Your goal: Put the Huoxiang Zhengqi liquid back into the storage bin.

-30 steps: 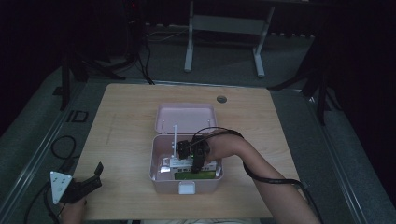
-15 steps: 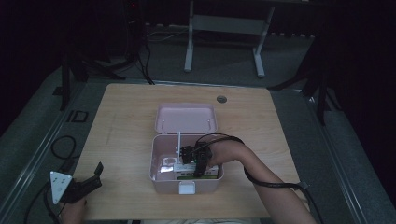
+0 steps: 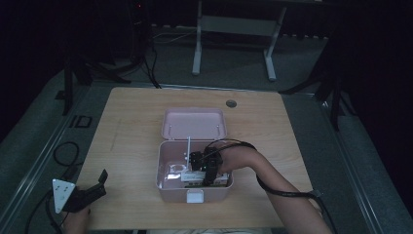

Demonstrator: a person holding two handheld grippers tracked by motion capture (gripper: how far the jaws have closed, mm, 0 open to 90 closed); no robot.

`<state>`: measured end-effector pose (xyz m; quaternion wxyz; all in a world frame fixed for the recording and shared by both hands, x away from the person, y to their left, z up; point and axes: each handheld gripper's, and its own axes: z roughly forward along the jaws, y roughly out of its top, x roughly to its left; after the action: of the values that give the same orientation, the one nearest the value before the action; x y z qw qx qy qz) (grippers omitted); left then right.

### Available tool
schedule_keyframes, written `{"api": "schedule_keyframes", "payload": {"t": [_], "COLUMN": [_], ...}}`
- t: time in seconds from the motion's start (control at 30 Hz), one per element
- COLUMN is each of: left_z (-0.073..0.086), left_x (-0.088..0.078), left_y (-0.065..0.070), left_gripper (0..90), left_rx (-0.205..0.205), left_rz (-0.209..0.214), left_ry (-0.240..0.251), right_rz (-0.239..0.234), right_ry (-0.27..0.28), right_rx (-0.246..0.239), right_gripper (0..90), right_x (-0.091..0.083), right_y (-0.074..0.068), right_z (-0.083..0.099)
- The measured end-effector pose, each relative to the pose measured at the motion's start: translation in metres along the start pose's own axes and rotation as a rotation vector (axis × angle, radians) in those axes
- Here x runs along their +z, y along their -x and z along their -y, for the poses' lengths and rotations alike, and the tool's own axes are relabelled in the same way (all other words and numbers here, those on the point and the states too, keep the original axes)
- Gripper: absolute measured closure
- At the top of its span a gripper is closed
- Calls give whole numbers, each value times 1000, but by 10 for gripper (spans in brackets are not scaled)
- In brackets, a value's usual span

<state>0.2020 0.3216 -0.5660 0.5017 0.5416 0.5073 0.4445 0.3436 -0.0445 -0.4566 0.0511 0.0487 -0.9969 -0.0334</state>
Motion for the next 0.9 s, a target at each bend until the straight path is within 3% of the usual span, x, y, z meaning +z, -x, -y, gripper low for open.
{"api": "schedule_keyframes", "payload": {"t": [0.13, 0.3, 0.4, 0.53, 0.67, 0.9], "left_z": [0, 0, 0, 0, 0, 0], "left_x": [0, 0, 0, 0, 0, 0], "left_y": [0, 0, 0, 0, 0, 0], "left_gripper": [2, 2, 2, 2, 2, 2], "left_rx": [-1, 0, 0, -1, -1, 0], "left_rz": [0, 0, -1, -1, -2, -2], "left_ry": [0, 0, 0, -1, -1, 0], "right_rz": [7, 21, 55, 54, 99, 189], "right_ry": [34, 125, 184, 240, 285, 427], "right_rx": [7, 19, 29, 42, 29, 74], "right_gripper": [452, 338, 263, 176, 137, 137], "right_x": [-11, -32, -44, -57, -67, -91], "right_y": [-1, -2, -2, -1, -1, 3], "right_z": [2, 9, 16, 29, 46, 83]}}
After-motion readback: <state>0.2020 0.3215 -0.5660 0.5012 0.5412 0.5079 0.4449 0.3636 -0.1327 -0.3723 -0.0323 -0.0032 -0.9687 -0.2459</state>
